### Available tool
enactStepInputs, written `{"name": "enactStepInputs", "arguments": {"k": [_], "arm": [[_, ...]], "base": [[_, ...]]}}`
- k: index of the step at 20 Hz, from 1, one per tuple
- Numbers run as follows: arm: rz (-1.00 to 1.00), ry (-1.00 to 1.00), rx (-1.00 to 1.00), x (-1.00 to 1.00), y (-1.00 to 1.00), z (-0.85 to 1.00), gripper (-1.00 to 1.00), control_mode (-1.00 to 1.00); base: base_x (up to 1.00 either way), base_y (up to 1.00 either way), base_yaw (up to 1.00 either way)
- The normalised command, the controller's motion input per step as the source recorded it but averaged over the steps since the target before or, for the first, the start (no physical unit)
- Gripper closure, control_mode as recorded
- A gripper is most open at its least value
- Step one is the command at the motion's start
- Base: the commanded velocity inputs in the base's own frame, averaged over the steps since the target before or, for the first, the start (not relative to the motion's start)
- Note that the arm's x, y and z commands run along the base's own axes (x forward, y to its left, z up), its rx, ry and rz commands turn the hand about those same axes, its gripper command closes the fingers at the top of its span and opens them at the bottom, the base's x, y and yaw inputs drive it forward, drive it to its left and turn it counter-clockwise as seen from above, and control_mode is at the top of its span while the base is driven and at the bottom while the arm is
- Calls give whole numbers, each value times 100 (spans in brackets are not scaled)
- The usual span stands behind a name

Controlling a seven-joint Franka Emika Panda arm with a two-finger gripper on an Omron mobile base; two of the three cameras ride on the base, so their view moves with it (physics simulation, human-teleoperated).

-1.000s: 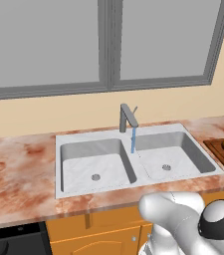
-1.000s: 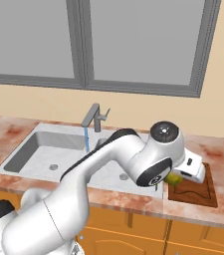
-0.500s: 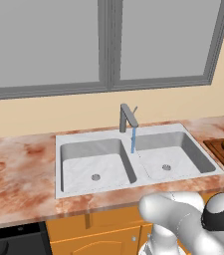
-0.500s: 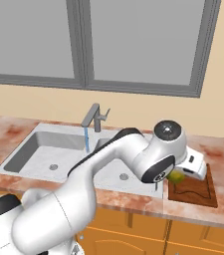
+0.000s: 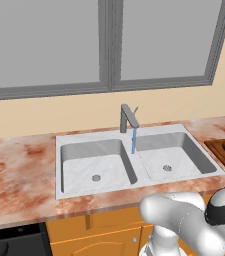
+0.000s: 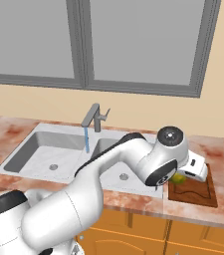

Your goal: Pick the mango, orange from the sink and place them on the cutting board to airdry. Then turn off the sink faucet.

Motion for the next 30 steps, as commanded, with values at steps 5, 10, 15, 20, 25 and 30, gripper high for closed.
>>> {"name": "enactStepInputs", "arguments": {"k": [5,10,15,20,25,30], "arm": [[0,0,0,24,-17,-12,100,-100],[0,0,0,14,-27,-23,100,-100],[0,0,0,8,-15,-14,100,-100],[0,0,0,7,-4,-11,100,-100],[0,0,0,5,-1,-16,100,-100],[0,0,0,9,0,-23,100,-100]], "base": [[0,0,0],[0,0,0],[0,0,0],[0,0,0],[0,0,0],[0,0,0]]}}
